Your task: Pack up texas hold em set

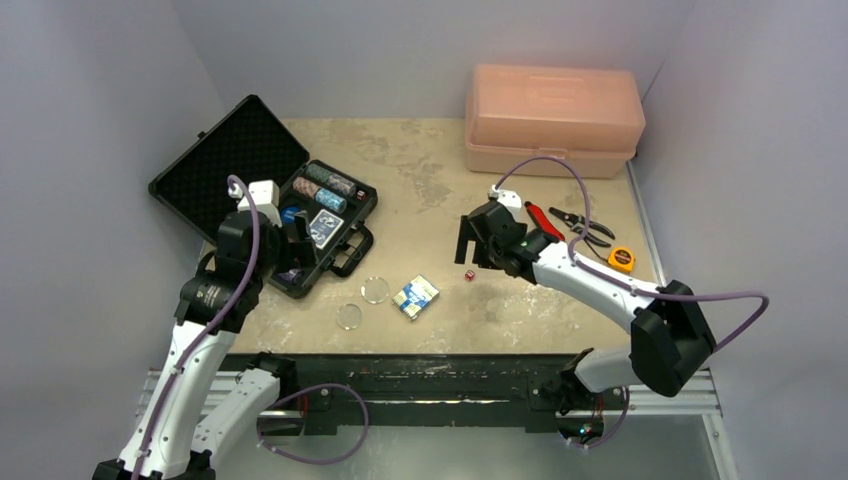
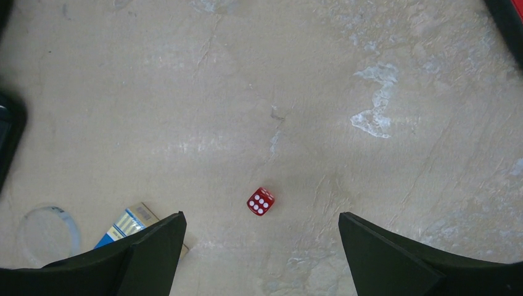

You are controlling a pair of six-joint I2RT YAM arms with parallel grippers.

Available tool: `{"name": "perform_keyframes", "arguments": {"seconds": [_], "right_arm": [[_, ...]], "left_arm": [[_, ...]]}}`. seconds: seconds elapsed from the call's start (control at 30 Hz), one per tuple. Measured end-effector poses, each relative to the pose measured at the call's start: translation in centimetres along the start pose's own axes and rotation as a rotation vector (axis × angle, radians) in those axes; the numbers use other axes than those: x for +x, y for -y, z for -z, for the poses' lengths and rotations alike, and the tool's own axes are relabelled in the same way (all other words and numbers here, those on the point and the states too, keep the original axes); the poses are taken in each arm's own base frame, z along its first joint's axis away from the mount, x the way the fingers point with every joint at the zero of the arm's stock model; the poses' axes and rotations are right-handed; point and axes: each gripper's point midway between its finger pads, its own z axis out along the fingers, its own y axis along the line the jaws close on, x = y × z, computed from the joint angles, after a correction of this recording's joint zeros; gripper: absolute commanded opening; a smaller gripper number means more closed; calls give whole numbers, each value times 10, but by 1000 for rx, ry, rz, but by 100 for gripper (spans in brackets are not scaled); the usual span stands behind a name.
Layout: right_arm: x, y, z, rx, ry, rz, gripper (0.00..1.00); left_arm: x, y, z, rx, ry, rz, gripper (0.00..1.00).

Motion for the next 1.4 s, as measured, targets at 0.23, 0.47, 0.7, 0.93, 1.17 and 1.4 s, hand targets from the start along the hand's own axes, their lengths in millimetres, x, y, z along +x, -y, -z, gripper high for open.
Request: {"name": "perform_keyframes", "arguments": {"seconds": [0.23, 0.47, 0.7, 0.93, 1.17, 1.4], "right_arm": [[10, 3, -13, 7, -52, 5, 99], [16, 7, -22, 30, -83, 11, 89], [26, 3, -34, 35, -132, 19, 71], [37, 0, -40, 32, -179, 24, 58], [46, 0, -46, 37, -213, 31, 51], [52, 2, -51, 48, -233, 37, 47]], "left_arm": [[1, 0, -3, -3, -10, -3, 98], [2, 1, -7, -4, -21, -9, 97], [1, 1, -6, -3, -18, -12, 97], [1, 2, -5, 1, -16, -11, 97], [-1, 2, -4, 5, -2, -8, 96], [-2, 2, -3, 7, 0, -8, 96]]}}
